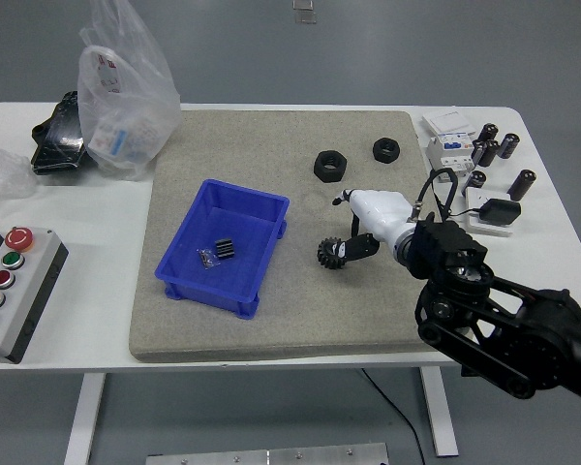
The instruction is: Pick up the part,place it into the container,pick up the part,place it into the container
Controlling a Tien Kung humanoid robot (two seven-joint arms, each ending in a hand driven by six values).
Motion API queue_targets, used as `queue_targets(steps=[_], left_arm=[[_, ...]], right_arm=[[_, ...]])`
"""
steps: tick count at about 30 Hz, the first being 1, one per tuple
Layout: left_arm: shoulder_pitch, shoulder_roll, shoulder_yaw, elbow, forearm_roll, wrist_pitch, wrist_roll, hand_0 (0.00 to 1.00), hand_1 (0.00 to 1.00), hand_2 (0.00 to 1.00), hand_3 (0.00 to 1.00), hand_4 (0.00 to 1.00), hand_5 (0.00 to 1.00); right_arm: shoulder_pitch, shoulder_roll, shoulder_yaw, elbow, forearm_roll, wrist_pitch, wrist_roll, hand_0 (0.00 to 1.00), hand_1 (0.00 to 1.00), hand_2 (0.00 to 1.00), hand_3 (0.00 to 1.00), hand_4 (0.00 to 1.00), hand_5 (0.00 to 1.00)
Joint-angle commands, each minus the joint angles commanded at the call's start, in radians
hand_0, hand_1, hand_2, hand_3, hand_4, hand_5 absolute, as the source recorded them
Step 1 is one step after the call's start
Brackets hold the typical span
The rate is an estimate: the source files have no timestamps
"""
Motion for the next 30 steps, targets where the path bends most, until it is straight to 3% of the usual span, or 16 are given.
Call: queue_targets(steps=[6,14,15,20,21,26,27,30], left_arm=[[0.002,0.000,0.000,0.000,0.002,0.001,0.002,0.627,0.521,0.514,0.613,0.689,0.293],[0.002,-0.001,0.002,0.000,0.001,0.000,0.003,0.627,0.521,0.514,0.612,0.687,0.292],[0.002,-0.001,0.003,0.000,0.001,0.000,0.003,0.627,0.521,0.514,0.612,0.686,0.291],[0.002,0.000,0.001,0.000,0.001,0.001,0.003,0.627,0.521,0.514,0.612,0.686,0.291],[0.002,0.001,0.000,0.000,0.001,0.001,0.003,0.627,0.521,0.514,0.612,0.686,0.291],[0.002,0.001,0.002,0.000,-0.002,0.000,0.001,0.627,0.521,0.514,0.612,0.686,0.291],[0.002,0.001,0.002,0.000,-0.002,0.000,0.000,0.627,0.521,0.514,0.612,0.684,0.290],[0.003,0.001,0.001,0.000,-0.002,0.000,0.000,0.627,0.521,0.514,0.612,0.684,0.290]], right_arm=[[0.003,0.004,-0.019,-0.013,0.015,-0.008,0.000,0.372,0.777,0.857,0.882,0.887,0.419],[0.011,0.035,-0.029,-0.096,0.034,-0.028,0.000,0.357,0.755,0.817,0.855,0.876,0.420],[0.012,0.037,-0.033,-0.104,0.041,-0.030,0.000,0.340,0.716,0.760,0.777,0.802,0.342],[0.015,0.048,-0.060,-0.130,0.057,-0.066,0.000,0.340,0.716,0.760,0.777,0.802,0.342],[0.014,0.050,-0.066,-0.132,0.056,-0.079,0.000,0.298,0.625,0.544,0.665,0.497,0.043],[0.012,0.052,-0.080,-0.140,0.051,-0.107,0.000,0.298,0.625,0.544,0.665,0.497,0.043],[0.012,0.052,-0.081,-0.141,0.049,-0.110,0.000,0.294,0.597,0.461,0.570,0.478,0.018],[0.011,0.051,-0.083,-0.140,0.035,-0.126,0.000,0.294,0.597,0.461,0.570,0.478,0.018]])
